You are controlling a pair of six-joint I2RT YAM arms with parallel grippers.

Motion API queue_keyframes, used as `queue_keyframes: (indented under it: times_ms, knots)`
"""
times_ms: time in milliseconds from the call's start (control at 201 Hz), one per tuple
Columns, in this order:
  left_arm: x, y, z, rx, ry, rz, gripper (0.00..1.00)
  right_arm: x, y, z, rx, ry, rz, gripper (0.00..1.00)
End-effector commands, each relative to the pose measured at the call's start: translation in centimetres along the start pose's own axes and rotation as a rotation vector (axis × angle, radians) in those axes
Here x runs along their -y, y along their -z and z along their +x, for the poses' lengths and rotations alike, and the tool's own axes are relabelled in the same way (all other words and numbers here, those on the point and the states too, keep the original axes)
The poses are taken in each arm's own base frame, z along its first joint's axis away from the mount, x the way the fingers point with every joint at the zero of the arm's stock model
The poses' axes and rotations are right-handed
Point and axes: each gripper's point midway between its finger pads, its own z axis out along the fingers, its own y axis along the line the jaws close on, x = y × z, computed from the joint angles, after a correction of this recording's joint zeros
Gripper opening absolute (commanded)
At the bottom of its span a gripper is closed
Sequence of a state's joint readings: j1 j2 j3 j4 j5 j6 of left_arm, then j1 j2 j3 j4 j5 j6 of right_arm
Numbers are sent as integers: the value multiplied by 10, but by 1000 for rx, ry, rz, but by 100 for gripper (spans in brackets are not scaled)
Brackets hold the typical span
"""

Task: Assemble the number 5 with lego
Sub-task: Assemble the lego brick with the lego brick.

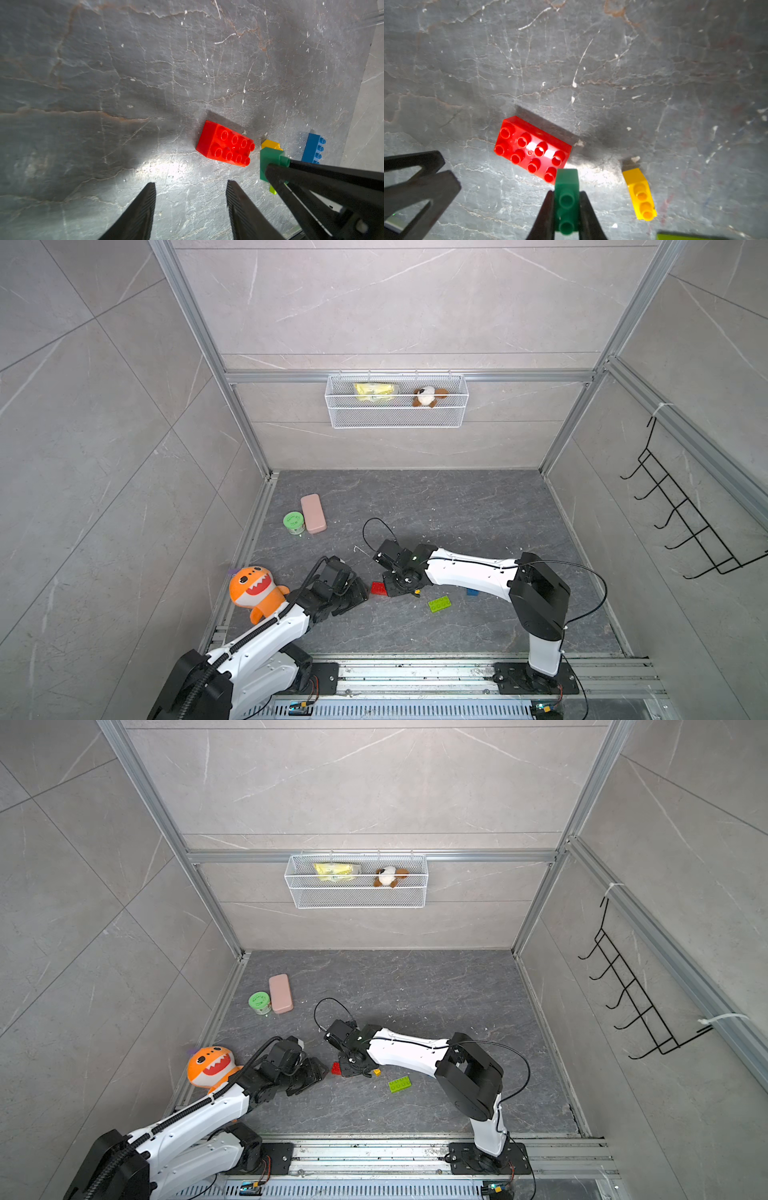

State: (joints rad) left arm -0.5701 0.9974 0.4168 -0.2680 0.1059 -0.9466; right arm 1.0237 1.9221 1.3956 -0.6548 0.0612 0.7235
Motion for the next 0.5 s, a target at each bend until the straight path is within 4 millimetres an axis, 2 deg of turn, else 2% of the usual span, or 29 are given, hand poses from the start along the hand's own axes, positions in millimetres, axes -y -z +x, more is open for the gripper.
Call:
queue_keyframes:
  times_ms: [0, 209, 493]
  knots:
    - [-6, 3, 3, -7, -3, -12, 59, -6, 13, -10, 40, -41, 1, 17]
    - [-9, 5, 5, -15, -4, -6, 59, -13, 11, -11, 47, -54, 0, 17]
    - [-12, 6, 6, -23, -4, -6, 59, -9, 2, -7, 43, -82, 54, 17]
